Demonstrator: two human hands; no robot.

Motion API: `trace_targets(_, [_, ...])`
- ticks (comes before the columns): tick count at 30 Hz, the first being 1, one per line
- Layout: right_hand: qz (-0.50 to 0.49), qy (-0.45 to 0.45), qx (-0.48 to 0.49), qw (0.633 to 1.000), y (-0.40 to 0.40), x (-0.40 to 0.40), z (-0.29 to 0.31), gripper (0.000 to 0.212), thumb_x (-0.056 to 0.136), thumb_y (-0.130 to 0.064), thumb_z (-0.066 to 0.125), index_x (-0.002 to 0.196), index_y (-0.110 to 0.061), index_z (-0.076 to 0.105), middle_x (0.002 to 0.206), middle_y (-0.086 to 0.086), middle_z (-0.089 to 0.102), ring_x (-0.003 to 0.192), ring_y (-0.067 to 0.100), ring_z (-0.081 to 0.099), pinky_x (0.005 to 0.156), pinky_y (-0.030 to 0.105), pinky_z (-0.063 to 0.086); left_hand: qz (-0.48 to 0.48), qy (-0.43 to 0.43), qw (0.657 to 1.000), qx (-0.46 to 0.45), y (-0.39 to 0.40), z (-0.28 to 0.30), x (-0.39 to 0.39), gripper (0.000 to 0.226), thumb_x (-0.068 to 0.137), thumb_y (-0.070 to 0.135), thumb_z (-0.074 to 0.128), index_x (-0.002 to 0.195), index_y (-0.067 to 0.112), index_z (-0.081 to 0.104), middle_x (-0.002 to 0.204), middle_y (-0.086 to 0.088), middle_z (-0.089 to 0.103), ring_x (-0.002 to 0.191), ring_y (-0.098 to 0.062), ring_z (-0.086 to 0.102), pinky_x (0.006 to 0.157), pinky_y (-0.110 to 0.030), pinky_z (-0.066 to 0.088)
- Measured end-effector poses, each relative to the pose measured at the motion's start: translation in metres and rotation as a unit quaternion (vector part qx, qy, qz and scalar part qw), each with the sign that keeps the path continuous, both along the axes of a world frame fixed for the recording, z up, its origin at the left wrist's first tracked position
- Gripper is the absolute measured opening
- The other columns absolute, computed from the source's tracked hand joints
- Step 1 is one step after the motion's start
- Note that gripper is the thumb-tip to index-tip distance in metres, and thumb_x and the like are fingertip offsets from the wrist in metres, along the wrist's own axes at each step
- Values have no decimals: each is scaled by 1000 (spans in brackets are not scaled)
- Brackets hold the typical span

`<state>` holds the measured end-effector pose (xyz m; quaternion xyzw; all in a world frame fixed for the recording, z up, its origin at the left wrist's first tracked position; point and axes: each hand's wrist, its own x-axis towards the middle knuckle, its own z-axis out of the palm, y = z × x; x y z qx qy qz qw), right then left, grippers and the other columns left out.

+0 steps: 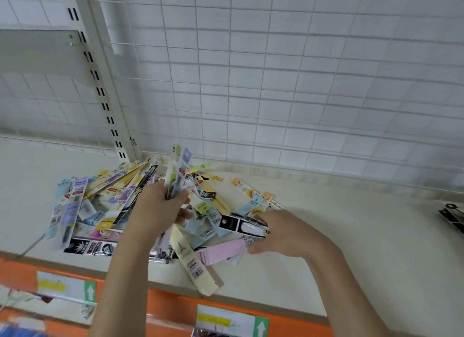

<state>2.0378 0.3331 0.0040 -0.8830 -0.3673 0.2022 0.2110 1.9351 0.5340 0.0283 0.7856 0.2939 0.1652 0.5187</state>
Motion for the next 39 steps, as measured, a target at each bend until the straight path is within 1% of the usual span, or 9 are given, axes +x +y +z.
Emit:
trace_targets(4, [-39,0,27,999,-8,7,2,23,76,-29,76,96,-25,65,82,-15,61,78,9,59,57,11,40,11,23,999,40,5,-3,-5,16,94,13,51,84,4,60,65,-11,65,41,-11,58,51,-27,50])
trace_targets(8, [-142,-32,82,986,-23,16,12,28,76,-35,75,62,-23,54,57,-7,50,51,10,47,45,17,31,9,43,990,133,7,-3,-7,30,93,23,53,68,6,51,55,-6,47,45,-18,45,48,-26,34])
trace_targets(15, [-245,-65,144,957,-39,26,4,5,90,-19,50,93,-16,47,76,2,63,71,27,59,64,35,46,-26,69,979,188,-8,-6,6,40,93,29,52,60,11,38,53,-3,38,49,-17,35,47,-25,25])
trace_targets(20, [-301,-53,178,935,-46,28,5,20,89,-21,47,109,-24,45,83,7,66,77,30,62,70,38,49,-44,70,980,182,-10,-12,13,36,93,33,51,63,12,45,59,-6,53,53,-18,46,49,-28,33])
trace_targets(22, [-314,-63,169,932,-48,31,9,14,89,-34,53,92,-21,48,71,1,58,73,26,57,65,34,43,-43,65,981,178,-7,-15,13,36,93,32,51,68,7,49,63,-11,56,54,-21,48,51,-28,34])
trace_targets(25, [-302,-67,120,943,-43,36,12,42,90,-47,51,70,-10,46,61,1,50,63,22,50,58,31,35,-41,62,981,178,-2,-17,10,38,93,31,52,72,-1,54,67,-20,60,58,-29,53,53,-30,37])
trace_targets(31, [-255,-75,36,963,-26,54,8,18,96,-18,41,93,-7,55,91,13,63,90,32,64,78,36,50,-20,76,984,162,8,-21,1,38,92,31,52,82,-6,55,74,-22,63,60,-29,55,62,-39,47])
trace_targets(34, [-228,-82,1,970,-19,54,7,21,91,-19,52,108,-10,49,93,9,54,86,28,55,70,33,40,-8,80,984,159,11,-19,-1,35,92,31,52,83,-3,57,82,-23,66,67,-31,57,71,-45,51])
trace_targets(39, [-237,-7,-41,971,-11,49,-2,44,77,-42,72,69,-13,39,71,0,43,62,14,43,54,27,28,-5,79,986,144,12,-16,-4,30,92,31,53,83,2,57,81,-21,66,65,-29,54,73,-46,52])
